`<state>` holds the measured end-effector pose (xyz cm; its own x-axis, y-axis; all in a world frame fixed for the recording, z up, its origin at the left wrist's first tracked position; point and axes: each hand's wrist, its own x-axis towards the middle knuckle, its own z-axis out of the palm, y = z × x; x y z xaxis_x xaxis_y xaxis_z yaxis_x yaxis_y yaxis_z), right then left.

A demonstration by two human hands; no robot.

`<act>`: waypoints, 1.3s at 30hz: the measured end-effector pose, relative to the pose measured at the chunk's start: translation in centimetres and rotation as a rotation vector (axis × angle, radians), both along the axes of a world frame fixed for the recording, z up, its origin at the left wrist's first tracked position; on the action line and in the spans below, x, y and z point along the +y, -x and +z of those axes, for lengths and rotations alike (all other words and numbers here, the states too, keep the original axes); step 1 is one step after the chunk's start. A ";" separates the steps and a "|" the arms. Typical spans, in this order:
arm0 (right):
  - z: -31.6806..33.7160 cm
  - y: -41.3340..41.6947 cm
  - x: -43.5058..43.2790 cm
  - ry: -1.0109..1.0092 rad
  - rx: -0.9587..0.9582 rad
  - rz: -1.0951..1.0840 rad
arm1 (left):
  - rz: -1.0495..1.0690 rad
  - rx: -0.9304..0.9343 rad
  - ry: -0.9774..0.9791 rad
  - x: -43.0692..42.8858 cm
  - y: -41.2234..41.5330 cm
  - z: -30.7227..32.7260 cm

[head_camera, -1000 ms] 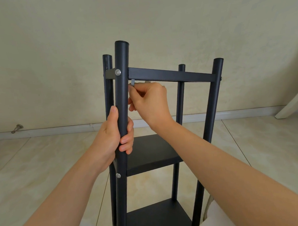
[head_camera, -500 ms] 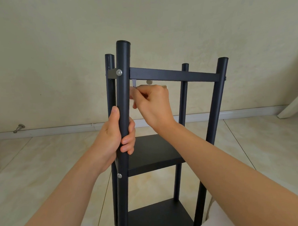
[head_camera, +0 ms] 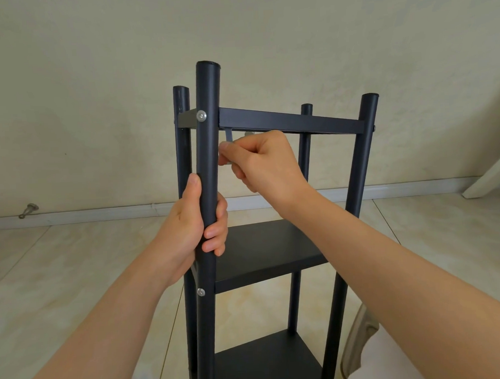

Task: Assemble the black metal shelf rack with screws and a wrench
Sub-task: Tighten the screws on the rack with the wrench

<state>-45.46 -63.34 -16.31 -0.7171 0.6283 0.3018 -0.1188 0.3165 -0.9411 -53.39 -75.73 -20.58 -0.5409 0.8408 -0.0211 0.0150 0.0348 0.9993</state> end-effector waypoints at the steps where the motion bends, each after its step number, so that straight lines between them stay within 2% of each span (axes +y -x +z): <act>1: 0.0 0.0 0.0 -0.006 0.005 -0.006 | 0.001 0.002 0.000 0.0 0.0 0.0; 13: -0.5 1.0 -0.7 0.006 0.056 0.002 | 0.002 0.005 0.025 -0.5 0.1 0.0; 24: -1.7 2.3 -0.6 -0.163 0.145 -0.132 | -0.038 0.004 0.015 -0.8 0.5 -0.4; 33: -2.2 3.1 -0.9 -0.194 0.205 -0.166 | -0.057 0.002 0.018 -1.0 0.4 -0.3; 39: -2.3 2.2 -0.5 -0.165 0.131 -0.132 | -0.070 0.012 0.019 -1.1 0.5 -0.3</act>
